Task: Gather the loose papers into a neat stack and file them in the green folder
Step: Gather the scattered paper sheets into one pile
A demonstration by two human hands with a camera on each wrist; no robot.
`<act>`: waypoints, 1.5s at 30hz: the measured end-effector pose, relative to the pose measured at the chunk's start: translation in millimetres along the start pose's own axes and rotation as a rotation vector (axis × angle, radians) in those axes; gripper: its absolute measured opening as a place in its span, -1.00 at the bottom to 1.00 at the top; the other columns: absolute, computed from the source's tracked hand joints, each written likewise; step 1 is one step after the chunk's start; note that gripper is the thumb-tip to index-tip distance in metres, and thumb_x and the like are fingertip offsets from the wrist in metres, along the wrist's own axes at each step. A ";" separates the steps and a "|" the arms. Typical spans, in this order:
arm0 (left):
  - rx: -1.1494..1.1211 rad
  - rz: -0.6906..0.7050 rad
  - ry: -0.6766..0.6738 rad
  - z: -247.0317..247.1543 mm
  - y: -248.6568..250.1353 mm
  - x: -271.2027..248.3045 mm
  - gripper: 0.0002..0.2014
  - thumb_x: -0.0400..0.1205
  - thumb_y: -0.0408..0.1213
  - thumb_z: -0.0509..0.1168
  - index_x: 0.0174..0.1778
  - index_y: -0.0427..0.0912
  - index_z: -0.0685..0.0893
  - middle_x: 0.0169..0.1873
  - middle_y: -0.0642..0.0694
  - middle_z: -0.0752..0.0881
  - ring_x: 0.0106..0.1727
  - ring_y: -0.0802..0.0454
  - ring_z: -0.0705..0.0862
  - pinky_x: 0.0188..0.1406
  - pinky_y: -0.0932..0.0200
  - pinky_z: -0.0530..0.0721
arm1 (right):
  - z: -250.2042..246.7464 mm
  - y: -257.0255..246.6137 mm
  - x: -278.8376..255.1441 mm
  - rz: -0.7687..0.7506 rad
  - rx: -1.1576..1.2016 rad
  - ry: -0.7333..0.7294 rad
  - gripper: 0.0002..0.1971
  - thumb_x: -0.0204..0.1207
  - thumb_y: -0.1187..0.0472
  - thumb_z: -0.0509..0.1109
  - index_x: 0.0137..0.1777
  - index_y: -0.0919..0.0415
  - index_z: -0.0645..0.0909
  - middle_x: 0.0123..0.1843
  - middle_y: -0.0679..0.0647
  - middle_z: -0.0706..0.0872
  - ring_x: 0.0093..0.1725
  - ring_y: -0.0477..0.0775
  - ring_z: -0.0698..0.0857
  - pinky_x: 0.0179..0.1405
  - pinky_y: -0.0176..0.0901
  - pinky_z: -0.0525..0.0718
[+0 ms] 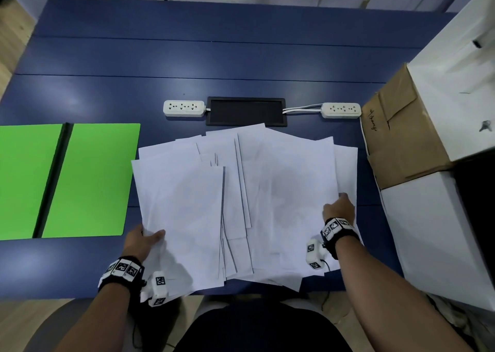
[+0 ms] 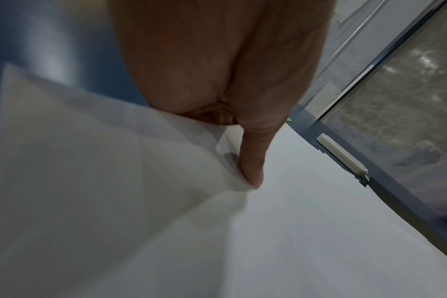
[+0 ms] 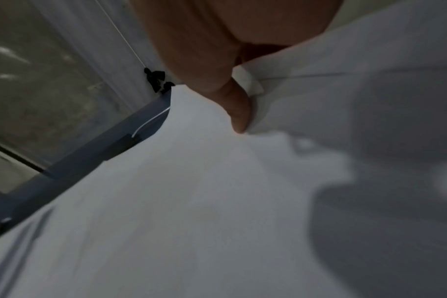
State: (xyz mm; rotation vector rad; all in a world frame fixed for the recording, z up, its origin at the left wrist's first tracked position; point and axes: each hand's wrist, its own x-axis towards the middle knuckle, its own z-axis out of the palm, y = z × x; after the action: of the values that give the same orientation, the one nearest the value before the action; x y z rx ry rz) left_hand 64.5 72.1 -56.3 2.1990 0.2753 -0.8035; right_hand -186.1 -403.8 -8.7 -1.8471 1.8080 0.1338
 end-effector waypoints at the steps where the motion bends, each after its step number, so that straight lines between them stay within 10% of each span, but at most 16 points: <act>1: -0.001 -0.005 0.003 -0.1 1.1 -1.1 -0.64 0.45 -0.30 0.62 0.10 -0.32 0.71 -0.06 -0.31 0.84 -0.04 -0.29 0.82 0.06 -0.32 0.78 | -6.4 9.1 6.3 0.007 -0.079 0.010 -0.49 0.51 0.40 0.31 0.49 0.29 0.49 0.40 0.36 0.59 0.32 0.44 0.63 0.16 0.19 0.72; 6: -0.001 -0.009 0.015 3.5 3.4 -3.4 -0.65 0.45 -0.30 0.61 0.09 -0.31 0.72 -0.07 -0.32 0.84 -0.05 -0.28 0.82 0.07 -0.32 0.78 | -19.8 41.0 20.2 0.115 -0.217 -0.057 -0.54 0.51 0.27 0.41 0.42 0.33 0.57 0.46 0.35 0.34 0.36 0.50 0.50 0.21 0.26 0.62; 16: 0.039 -0.010 0.044 6.2 19.4 -18.7 -0.69 0.49 -0.33 0.58 0.05 -0.37 0.69 -0.08 -0.36 0.80 -0.04 -0.31 0.78 0.03 -0.22 0.75 | -32.6 49.7 24.1 0.115 -0.031 -0.022 -0.44 0.49 0.29 0.40 0.49 0.25 0.35 0.30 0.37 0.69 0.26 0.44 0.69 0.38 0.28 0.54; 23: 0.060 -0.005 0.062 6.7 23.9 -22.7 -0.67 0.49 -0.34 0.59 0.08 -0.39 0.68 -0.05 -0.40 0.79 -0.06 -0.30 0.76 -0.01 -0.18 0.72 | -40.0 46.1 36.9 0.087 0.200 -0.207 -0.59 0.45 0.34 0.54 0.30 0.37 0.66 0.28 0.30 0.75 0.09 0.24 0.70 0.13 -0.03 0.64; 29: 0.090 -0.026 0.054 5.6 29.9 -26.7 -0.68 0.49 -0.34 0.59 0.03 -0.42 0.66 -0.08 -0.41 0.78 -0.11 -0.26 0.74 -0.05 -0.13 0.71 | -64.6 22.7 22.9 -0.157 0.118 -0.021 -0.57 0.58 0.38 0.36 0.46 0.37 0.57 0.39 0.31 0.69 0.38 0.39 0.65 0.30 0.09 0.60; 40: 0.107 -0.090 0.045 2.0 6.7 -4.6 -0.38 0.38 -0.08 0.65 0.20 -0.40 0.63 0.09 -0.39 0.78 0.08 -0.36 0.76 0.12 -0.31 0.75 | -156.5 -6.6 7.0 -0.464 0.281 0.325 -0.70 0.51 0.35 0.41 0.23 0.28 0.78 0.06 0.29 0.85 0.07 0.28 0.80 0.25 0.12 0.73; 45: 0.077 -0.071 0.019 1.4 44.0 -40.5 -0.72 0.50 -0.35 0.58 -0.03 -0.39 0.65 -0.11 -0.36 0.76 -0.21 -0.16 0.71 -0.20 0.01 0.65 | -206.1 -30.6 -4.4 -0.511 0.337 0.297 -0.75 0.51 0.22 0.36 0.05 0.37 0.75 -0.20 0.15 0.66 -0.15 0.03 0.57 -0.21 -0.27 0.59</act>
State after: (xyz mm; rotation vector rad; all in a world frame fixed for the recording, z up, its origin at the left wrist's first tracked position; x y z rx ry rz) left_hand 51.1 43.1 -5.8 2.2809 0.3389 -0.8449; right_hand -219.0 -492.6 177.0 -2.0789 1.3627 -0.6224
